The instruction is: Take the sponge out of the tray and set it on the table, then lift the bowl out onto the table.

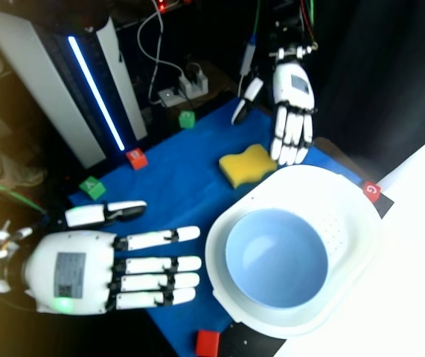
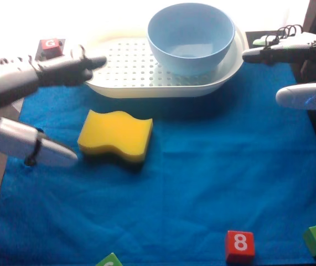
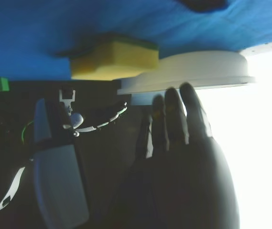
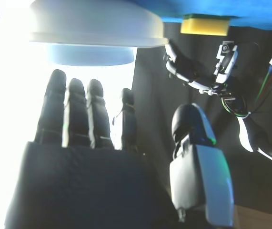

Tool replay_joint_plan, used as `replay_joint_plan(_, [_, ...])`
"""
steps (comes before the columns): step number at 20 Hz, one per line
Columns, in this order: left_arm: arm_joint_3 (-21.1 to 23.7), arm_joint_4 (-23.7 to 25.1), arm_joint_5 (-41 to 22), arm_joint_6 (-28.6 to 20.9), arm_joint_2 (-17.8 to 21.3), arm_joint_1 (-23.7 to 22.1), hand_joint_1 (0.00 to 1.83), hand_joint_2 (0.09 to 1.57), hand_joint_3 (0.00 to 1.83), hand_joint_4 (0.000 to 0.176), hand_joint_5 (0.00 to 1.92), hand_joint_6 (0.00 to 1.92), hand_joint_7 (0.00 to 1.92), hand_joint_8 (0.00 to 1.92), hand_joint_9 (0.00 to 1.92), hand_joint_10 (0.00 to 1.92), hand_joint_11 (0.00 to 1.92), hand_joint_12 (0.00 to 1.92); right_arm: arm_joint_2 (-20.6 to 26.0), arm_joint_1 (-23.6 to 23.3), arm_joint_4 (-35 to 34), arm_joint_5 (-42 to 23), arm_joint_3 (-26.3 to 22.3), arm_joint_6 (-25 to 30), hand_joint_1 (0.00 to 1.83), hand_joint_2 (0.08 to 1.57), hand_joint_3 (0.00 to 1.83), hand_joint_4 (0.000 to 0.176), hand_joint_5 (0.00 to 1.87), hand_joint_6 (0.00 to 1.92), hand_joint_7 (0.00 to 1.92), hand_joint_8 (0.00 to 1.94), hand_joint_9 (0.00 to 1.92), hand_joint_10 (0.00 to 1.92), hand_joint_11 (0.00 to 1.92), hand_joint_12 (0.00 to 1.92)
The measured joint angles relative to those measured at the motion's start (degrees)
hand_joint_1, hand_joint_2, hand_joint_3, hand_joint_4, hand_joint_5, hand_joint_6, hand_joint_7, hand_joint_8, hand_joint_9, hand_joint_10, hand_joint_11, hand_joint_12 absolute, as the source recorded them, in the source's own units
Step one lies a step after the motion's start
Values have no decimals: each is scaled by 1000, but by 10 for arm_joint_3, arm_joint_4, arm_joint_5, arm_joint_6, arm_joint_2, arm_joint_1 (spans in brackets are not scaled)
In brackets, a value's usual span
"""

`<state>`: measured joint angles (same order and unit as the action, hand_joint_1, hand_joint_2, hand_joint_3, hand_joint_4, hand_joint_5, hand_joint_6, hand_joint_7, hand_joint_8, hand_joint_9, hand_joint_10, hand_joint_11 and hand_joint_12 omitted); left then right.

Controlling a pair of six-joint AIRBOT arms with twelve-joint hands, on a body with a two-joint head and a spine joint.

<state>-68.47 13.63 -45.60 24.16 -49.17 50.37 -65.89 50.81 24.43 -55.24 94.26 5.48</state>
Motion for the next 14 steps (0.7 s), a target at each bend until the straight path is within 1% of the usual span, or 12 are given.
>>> replay_joint_plan(1, [3, -9, -13, 4, 8, 3, 811, 862, 0, 121, 67, 2, 214, 6, 276, 17, 0, 653, 0, 0, 0, 0, 0, 0, 448, 1258, 0, 140, 316, 0, 159, 0, 72, 2, 0, 295])
replay_joint_plan(2, [9, -23, -30, 12, 17, 8, 847, 859, 0, 106, 71, 2, 262, 15, 315, 25, 0, 791, 1, 0, -2, 1, -3, 0, 459, 1254, 0, 146, 321, 1, 160, 0, 77, 3, 0, 293])
replay_joint_plan(3, [15, -40, -47, 26, 26, 13, 817, 841, 0, 110, 76, 2, 328, 27, 392, 51, 0, 868, 1, 0, -2, -1, -3, 0, 474, 1249, 0, 144, 325, 2, 154, 0, 84, 4, 6, 302])
replay_joint_plan(4, [21, -58, -63, 44, 31, 15, 841, 826, 0, 101, 92, 2, 358, 17, 433, 57, 0, 994, 1, 0, -1, -3, -4, 0, 466, 1234, 0, 147, 317, 0, 150, 0, 99, 9, 21, 313])
replay_joint_plan(5, [22, -79, -85, 61, 33, 17, 859, 811, 0, 133, 101, 4, 380, 18, 461, 63, 18, 1025, 1, 0, -1, -4, -3, 0, 481, 1207, 0, 154, 311, 0, 154, 0, 136, 5, 34, 343])
replay_joint_plan(6, [22, -105, -98, 76, 33, 18, 867, 805, 0, 166, 86, 5, 384, 6, 472, 43, 3, 1110, 0, -7, 7, -3, 3, 0, 518, 1189, 0, 150, 302, 1, 152, 0, 139, 2, 26, 347])
replay_joint_plan(7, [22, -129, -104, 90, 32, 20, 857, 802, 0, 164, 82, 3, 370, 1, 451, 23, 0, 1105, 0, -14, 12, -3, 9, 0, 557, 1179, 0, 138, 309, 4, 173, 7, 147, 4, 27, 350])
replay_joint_plan(8, [18, -154, -113, 94, 26, 25, 841, 812, 1, 154, 102, 6, 284, 6, 341, 9, 0, 951, -1, -21, 6, -3, 16, 0, 550, 1159, 0, 146, 305, 2, 173, 5, 145, 2, 25, 353])
replay_joint_plan(10, [14, -204, -142, 95, 7, 63, 854, 803, 0, 174, 55, 3, 62, 11, 79, 16, 0, 369, -6, -41, -8, -6, 32, 0, 589, 1092, 0, 166, 270, 0, 166, 0, 149, 0, 4, 415])
replay_joint_plan(12, [15, -229, -152, 95, -9, 93, 797, 788, 0, 176, 19, 2, 2, 0, 6, 0, 0, 151, -13, -65, 7, -1, 40, 0, 644, 1078, 0, 172, 263, 0, 147, 0, 127, 0, 0, 405])
replay_joint_plan(13, [17, -244, -161, 95, -13, 103, 797, 792, 0, 176, 5, 2, 0, 0, 0, 0, 0, 50, -16, -78, 18, -2, 44, 0, 662, 1074, 0, 175, 265, 0, 146, 0, 131, 1, 0, 466])
replay_joint_plan(14, [20, -262, -174, 95, -16, 116, 779, 798, 1, 176, 0, 0, 0, 0, 0, 0, 0, 9, -20, -93, 25, -2, 48, 0, 656, 1072, 0, 167, 258, 1, 151, 1, 112, 4, 0, 410])
